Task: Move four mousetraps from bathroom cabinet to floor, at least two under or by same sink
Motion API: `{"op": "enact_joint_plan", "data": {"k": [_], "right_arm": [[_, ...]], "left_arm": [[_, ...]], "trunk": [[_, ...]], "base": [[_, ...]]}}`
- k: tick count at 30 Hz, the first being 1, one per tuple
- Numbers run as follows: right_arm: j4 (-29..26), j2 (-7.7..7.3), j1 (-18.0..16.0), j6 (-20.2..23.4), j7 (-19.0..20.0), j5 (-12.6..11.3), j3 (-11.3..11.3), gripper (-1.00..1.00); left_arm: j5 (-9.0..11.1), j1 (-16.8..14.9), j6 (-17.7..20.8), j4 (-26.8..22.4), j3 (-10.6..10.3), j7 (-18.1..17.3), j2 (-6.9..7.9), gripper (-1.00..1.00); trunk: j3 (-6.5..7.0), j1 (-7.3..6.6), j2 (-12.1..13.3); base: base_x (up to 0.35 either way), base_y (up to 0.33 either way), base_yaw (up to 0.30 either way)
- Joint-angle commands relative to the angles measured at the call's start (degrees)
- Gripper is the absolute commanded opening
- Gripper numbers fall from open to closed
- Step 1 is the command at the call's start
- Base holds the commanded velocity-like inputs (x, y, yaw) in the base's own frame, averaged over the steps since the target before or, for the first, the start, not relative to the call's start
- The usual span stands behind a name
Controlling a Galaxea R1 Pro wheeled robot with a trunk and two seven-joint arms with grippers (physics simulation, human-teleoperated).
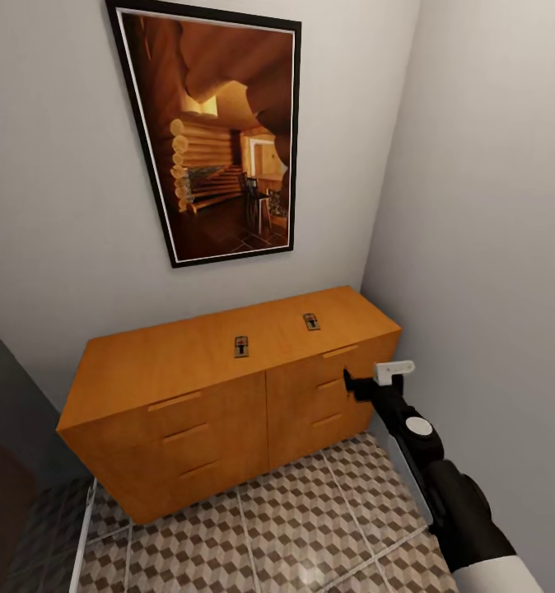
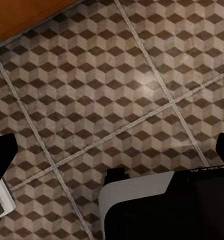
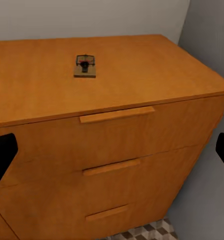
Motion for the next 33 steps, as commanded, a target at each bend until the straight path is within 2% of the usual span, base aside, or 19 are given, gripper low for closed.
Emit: {"op": "enact_joint_plan", "data": {"k": [1,8,14,23,26,27,33], "right_arm": [[-1.82,-0.05,0.06,2.1,-0.35,-0.22,0.14,1.0],[-10.6,0.09,0.48,12.23,-0.54,-0.16,-0.1,1.0],[-14.62,0.23,0.54,18.36,-0.67,-0.1,-0.28,1.0],[-15.9,0.64,-0.46,25.94,-1.01,-0.06,-0.31,1.0],[-15.93,1.45,-2.12,28.09,-1.8,-0.04,-0.3,1.0],[-15.84,2.34,-3.64,29.33,-2.65,-0.02,-0.29,1.0],[-15.62,5.49,-8.94,32.55,-6.24,0.07,-0.29,1.0]], "left_arm": [[0.51,-0.1,-0.39,0.23,-0.49,-0.03,-0.03,1.0],[0.51,-0.1,-0.39,0.23,-0.49,0.03,-0.01,1.0],[0.51,-0.1,-0.39,0.23,-0.49,0.04,0.0,1.0],[0.51,-0.1,-0.39,0.23,-0.49,0.04,0.0,1.0],[0.51,-0.1,-0.39,0.23,-0.49,0.04,0.0,1.0],[0.51,-0.1,-0.39,0.23,-0.49,0.04,0.0,1.0],[0.51,-0.1,-0.37,0.23,-0.49,0.04,0.0,1.0]], "trunk": [[-0.12,0.04,-0.11],[-0.12,0.04,-0.11],[-0.12,0.04,-0.11],[-0.12,0.04,-0.11],[-0.12,0.04,-0.11],[-0.12,0.04,-0.11],[-0.12,0.04,-0.11]], "base": [[0.0,0.0,0.0],[0.0,0.0,0.0],[0.0,0.0,0.0],[0.0,0.0,0.0],[0.0,0.0,0.0],[0.0,0.0,0.0],[0.0,0.0,0.0]]}}
